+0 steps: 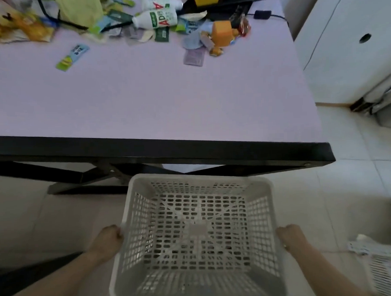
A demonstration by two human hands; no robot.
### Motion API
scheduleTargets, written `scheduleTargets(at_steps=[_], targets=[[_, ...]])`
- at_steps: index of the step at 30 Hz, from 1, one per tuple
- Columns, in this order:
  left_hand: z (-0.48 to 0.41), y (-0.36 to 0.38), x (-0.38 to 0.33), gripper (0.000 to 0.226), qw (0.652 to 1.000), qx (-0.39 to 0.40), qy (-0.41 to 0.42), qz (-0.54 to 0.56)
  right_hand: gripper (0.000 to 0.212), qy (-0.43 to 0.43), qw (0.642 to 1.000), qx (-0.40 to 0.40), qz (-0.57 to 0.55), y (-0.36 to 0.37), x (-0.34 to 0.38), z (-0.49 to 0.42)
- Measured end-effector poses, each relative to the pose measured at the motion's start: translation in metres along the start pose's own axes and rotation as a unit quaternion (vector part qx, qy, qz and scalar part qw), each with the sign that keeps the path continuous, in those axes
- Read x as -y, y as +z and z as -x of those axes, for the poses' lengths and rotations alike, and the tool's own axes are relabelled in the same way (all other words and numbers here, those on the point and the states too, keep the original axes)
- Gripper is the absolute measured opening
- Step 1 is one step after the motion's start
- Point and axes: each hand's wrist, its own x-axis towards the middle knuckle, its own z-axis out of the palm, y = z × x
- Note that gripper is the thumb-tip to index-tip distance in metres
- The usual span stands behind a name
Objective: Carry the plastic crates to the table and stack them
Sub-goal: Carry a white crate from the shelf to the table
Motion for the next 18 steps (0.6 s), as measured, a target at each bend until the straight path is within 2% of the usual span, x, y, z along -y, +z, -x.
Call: scheduleTargets(at_steps=[3, 9, 13, 18], targets=[[-0.008, 0.009, -0.008, 0.017, 1.000, 0.019, -0.017, 0.014, 0.023, 0.012, 0.999, 0.014, 0.048, 0.009, -0.001, -0.010], [-0.025, 0.022, -0.006, 0.027, 0.999, 0.033, -0.010, 0.029, 0.026, 0.021, 0.999, -0.028, 0.037, 0.025, 0.001, -0.017], [-0.027, 0.017, -0.010, 0.018, 0.999, 0.049, -0.002, -0.012, 0.027, 0.018, 0.997, -0.004, 0.076, 0.023, 0.007, -0.006], [-0.033, 0.001, -0.019, 0.031, 0.998, 0.054, -0.018, -0.014, 0.012, -0.009, 0.996, 0.039, 0.086, 0.015, 0.025, 0.003]])
